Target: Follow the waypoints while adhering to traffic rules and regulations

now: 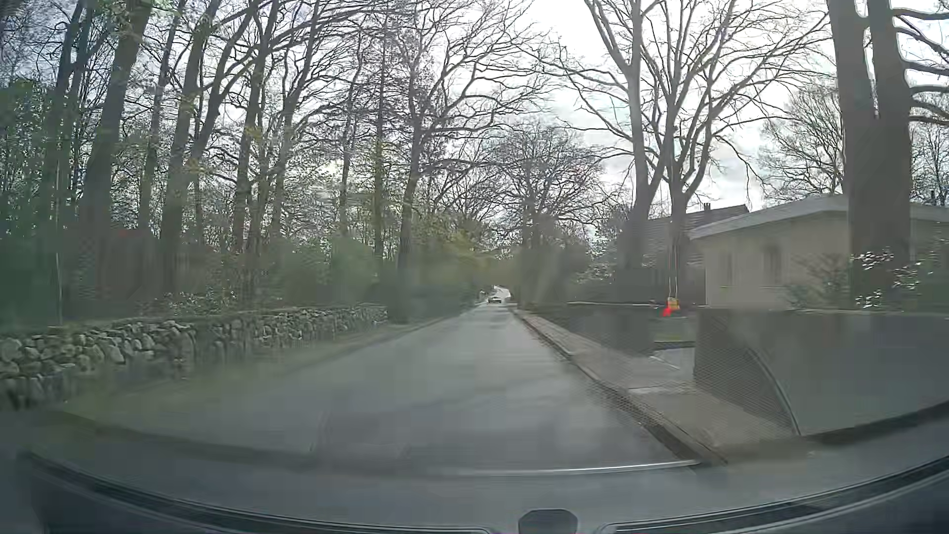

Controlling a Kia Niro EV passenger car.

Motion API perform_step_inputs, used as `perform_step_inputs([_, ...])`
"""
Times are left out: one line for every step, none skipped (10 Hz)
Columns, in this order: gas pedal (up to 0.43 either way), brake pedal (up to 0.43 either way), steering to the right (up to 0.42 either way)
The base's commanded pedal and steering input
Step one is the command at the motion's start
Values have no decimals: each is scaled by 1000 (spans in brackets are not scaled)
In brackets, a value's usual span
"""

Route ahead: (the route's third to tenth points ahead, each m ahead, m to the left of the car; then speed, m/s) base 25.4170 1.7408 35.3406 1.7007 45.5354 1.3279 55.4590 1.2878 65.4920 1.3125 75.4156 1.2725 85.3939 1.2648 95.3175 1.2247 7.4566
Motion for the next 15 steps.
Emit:
perform_step_inputs([110,6,-3])
perform_step_inputs([110,0,-3])
perform_step_inputs([110,0,-3])
perform_step_inputs([110,0,-3])
perform_step_inputs([110,0,-3])
perform_step_inputs([118,0,-4])
perform_step_inputs([130,0,-3])
perform_step_inputs([130,0,-4])
perform_step_inputs([130,6,-3])
perform_step_inputs([130,0,-3])
perform_step_inputs([130,0,-3])
perform_step_inputs([118,0,-3])
perform_step_inputs([110,0,-3])
perform_step_inputs([110,0,-4])
perform_step_inputs([110,6,-3])
